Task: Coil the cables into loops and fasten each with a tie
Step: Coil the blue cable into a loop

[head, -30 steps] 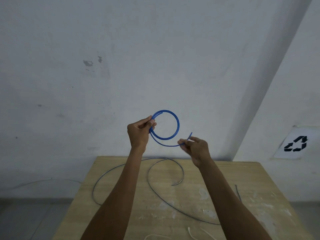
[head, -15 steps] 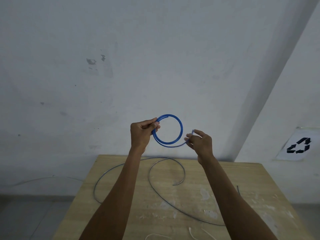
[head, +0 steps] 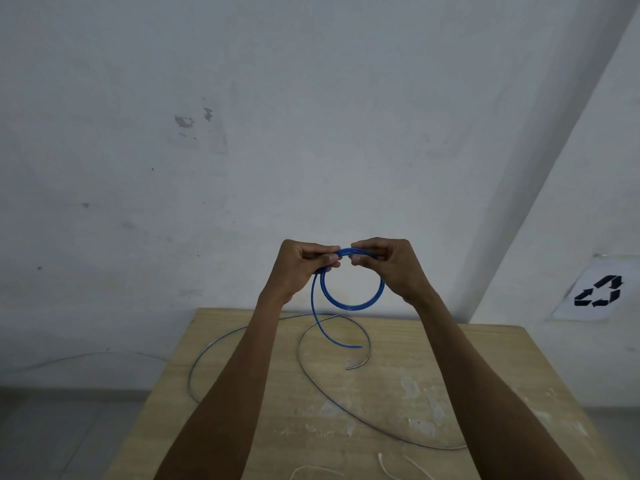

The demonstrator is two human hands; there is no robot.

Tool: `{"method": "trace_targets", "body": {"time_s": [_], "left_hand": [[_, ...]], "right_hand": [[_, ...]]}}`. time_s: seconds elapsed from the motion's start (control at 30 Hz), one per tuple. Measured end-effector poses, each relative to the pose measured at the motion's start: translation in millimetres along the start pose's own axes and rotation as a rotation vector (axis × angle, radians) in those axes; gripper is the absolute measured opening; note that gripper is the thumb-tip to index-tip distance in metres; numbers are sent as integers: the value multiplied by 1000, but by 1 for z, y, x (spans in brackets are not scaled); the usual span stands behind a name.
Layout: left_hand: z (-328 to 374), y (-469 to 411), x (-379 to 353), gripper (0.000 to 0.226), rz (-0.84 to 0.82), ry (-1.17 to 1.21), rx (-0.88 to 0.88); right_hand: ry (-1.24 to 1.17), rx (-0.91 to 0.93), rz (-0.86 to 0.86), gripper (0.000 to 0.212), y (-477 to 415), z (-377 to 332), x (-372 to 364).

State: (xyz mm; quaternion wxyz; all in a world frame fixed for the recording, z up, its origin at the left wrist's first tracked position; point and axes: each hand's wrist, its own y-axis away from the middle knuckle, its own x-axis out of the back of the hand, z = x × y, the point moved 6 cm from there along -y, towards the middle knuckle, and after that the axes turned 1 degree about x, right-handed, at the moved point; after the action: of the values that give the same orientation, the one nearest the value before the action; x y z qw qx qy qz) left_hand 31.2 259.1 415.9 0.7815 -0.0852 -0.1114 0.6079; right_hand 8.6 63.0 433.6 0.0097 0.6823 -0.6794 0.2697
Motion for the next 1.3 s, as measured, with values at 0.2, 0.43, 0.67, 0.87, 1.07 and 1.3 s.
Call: {"method": "trace_targets", "body": {"time_s": [0.2,0.43,0.67,0.87,1.07,1.3], "left_hand": [[1,5,1,24,-71,-67,19],[3,4,4,21,-46,-77,4],[4,1,11,18,25,-90,-23],[3,2,21,19,76,-98,-47],[-5,8,18,18,54,-49,-7],[-7,13,-6,27,-54,30,87]], "right_hand": [[56,-44,-133,20,-2,-2,2],[-36,-59,-112,29,0,2,5],[-111,-70,-90,28,0,5,6],[-160,-89,-69,26,1,10,13],[-245,-103,-7,19,3,16,17],[-384,-127,55,18,6,20,13]]}}
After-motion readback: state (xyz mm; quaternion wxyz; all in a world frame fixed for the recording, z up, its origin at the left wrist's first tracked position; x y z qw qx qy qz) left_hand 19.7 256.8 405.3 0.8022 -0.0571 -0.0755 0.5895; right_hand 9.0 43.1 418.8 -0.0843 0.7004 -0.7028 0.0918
